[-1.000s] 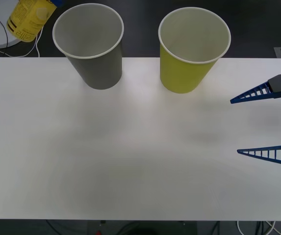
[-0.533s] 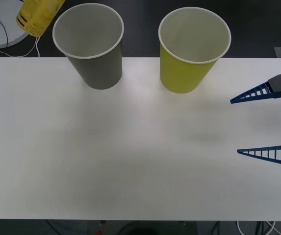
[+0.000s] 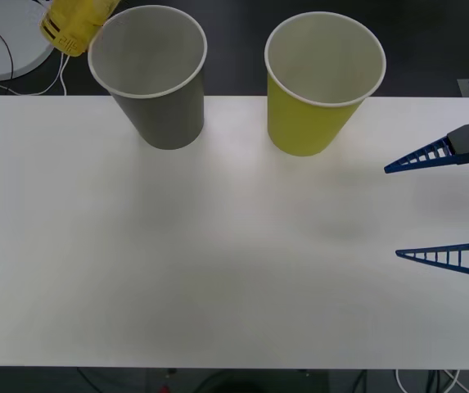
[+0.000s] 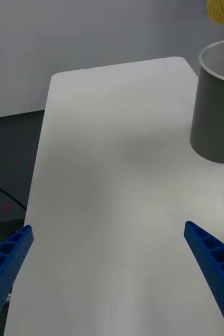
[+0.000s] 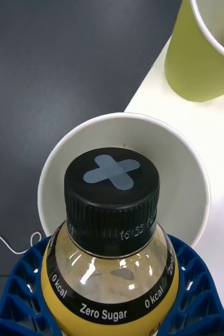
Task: Put the can into the green bin and the plastic bottle into the gray bin
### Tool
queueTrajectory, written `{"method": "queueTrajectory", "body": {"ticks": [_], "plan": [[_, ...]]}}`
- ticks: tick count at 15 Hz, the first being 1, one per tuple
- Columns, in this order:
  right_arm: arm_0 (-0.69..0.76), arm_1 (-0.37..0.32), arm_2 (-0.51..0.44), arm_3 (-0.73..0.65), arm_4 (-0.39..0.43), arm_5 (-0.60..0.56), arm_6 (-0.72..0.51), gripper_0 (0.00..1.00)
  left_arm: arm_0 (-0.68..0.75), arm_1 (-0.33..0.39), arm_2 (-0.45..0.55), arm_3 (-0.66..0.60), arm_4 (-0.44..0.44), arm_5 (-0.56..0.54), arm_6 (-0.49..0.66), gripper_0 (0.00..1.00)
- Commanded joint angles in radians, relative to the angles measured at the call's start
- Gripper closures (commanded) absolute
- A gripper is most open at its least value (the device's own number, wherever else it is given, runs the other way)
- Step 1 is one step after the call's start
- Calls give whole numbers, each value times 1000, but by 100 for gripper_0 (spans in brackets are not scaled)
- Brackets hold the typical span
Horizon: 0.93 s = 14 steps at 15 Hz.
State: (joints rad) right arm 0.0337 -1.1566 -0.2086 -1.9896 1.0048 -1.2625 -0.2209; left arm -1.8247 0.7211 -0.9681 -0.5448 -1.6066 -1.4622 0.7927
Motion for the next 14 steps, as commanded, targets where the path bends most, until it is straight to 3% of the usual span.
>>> {"method": "queueTrajectory", "body": {"ticks": [1,5,12,13,14], "plan": [[0,0,0,0,0,0,0,0,-2,-29,0,-11,-1,2,-10,100],[0,0,0,0,0,0,0,0,-16,-74,0,-11,14,8,-20,100],[0,0,0,0,0,0,0,0,-16,-86,-1,-30,25,28,-35,100],[0,0,0,0,0,0,0,0,-16,-88,0,-30,27,28,-40,90],[0,0,0,0,0,0,0,0,-16,-86,0,-29,27,28,-43,17]]}}
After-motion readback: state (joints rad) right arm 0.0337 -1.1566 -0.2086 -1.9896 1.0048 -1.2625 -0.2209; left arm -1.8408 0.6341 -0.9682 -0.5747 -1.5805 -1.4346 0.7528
